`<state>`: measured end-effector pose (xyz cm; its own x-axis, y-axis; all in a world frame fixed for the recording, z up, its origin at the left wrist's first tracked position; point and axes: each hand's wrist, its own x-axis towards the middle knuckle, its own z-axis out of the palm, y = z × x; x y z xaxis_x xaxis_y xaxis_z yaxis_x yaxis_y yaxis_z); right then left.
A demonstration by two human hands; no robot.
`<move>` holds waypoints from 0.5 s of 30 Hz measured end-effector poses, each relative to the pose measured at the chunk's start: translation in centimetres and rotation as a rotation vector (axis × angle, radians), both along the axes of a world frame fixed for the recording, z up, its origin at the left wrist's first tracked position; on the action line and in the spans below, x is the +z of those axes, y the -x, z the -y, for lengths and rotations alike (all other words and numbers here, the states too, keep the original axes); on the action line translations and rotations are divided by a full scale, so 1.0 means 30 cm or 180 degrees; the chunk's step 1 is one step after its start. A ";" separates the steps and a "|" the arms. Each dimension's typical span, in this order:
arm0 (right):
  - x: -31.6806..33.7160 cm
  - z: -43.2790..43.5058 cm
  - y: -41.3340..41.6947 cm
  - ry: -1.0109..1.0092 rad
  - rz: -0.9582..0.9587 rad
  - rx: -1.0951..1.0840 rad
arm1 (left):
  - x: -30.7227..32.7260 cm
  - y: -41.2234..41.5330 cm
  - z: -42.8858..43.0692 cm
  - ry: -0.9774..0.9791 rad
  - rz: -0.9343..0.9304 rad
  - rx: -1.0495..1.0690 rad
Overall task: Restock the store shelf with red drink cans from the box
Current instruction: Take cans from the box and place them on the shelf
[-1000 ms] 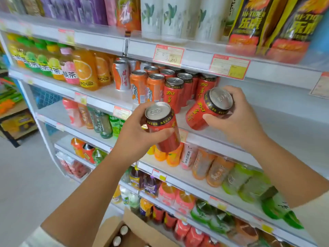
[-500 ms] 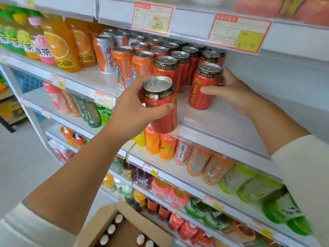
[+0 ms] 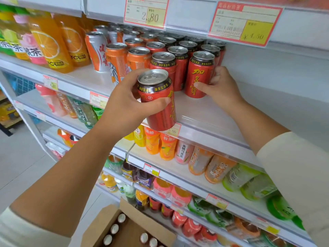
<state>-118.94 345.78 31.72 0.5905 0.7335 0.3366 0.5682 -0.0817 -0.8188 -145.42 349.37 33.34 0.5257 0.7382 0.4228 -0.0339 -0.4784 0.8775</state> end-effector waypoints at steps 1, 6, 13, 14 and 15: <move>-0.005 -0.008 0.000 -0.0008 0.0040 -0.0003 | -0.002 0.001 -0.004 0.0018 0.0015 -0.0011; -0.004 -0.018 0.014 0.0118 0.0006 -0.0117 | 0.001 0.004 -0.010 0.0117 0.0040 -0.0073; 0.085 0.163 0.202 -0.0183 -0.0003 0.0497 | 0.036 0.002 -0.020 0.0333 -0.0033 -0.0442; 0.095 0.200 0.239 0.0050 -0.0189 0.1033 | 0.046 -0.004 -0.019 0.0309 -0.0060 -0.0508; 0.095 0.218 0.261 0.0226 -0.0339 0.1494 | 0.055 -0.014 -0.021 0.0285 -0.0065 -0.0562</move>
